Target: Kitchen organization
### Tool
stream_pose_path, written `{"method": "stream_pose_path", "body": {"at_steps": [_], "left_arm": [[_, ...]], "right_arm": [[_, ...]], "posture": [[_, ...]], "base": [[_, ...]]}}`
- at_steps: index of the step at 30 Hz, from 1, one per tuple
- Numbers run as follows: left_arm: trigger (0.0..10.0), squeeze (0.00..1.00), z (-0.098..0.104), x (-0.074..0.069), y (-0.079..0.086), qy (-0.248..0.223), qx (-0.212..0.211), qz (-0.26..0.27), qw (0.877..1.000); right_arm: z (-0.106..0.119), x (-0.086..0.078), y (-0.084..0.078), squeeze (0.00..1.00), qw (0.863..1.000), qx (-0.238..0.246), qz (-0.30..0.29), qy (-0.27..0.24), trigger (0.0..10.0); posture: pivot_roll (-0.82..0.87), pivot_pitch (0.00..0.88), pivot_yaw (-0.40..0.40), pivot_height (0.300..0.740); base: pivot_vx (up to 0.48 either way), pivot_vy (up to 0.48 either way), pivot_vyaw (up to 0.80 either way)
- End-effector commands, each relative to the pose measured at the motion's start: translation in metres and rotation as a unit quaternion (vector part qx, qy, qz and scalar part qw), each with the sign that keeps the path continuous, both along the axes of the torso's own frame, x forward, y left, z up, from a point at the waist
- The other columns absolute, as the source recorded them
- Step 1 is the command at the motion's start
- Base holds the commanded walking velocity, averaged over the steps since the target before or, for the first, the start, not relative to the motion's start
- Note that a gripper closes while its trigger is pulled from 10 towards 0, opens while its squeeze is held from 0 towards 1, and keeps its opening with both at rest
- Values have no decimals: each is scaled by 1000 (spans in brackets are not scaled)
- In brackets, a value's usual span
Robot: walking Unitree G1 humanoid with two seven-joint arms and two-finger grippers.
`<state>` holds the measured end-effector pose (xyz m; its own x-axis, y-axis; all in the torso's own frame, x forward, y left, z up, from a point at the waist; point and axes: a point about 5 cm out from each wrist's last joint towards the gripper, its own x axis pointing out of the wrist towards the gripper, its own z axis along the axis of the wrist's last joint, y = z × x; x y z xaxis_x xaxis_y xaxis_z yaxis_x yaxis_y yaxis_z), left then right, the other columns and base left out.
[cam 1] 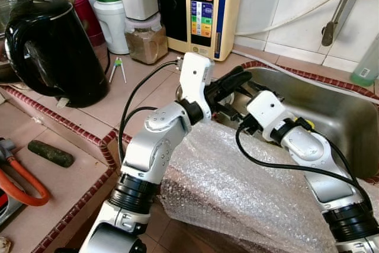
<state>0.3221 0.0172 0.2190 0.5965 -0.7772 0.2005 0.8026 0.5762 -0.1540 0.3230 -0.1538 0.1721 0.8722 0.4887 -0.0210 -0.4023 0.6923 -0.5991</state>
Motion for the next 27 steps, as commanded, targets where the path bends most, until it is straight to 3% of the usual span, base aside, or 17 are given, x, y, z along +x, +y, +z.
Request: {"method": "stream_pose_path", "body": {"at_steps": [1, 16, 27], "left_arm": [[0, 0, 3, -2, 1, -11, 7, -1, 1000], [0, 0, -2, -3, -3, -17, 28, -9, 999], [0, 0, -6, -1, 1, -12, 30, 4, 999]], "right_arm": [[4, 2, 1, 0, 1000, -3, 4, -7, 0], [-1, 1, -7, 0, 1000, -7, -22, 5, 0], [-7, 1, -4, 0, 999, -1, -25, 20, 0]], "posture": [[-125, 33, 70, 740], [-137, 25, 84, 740], [-127, 35, 78, 740]], "base": [[0, 0, 0], [0, 0, 0], [0, 0, 0]]}}
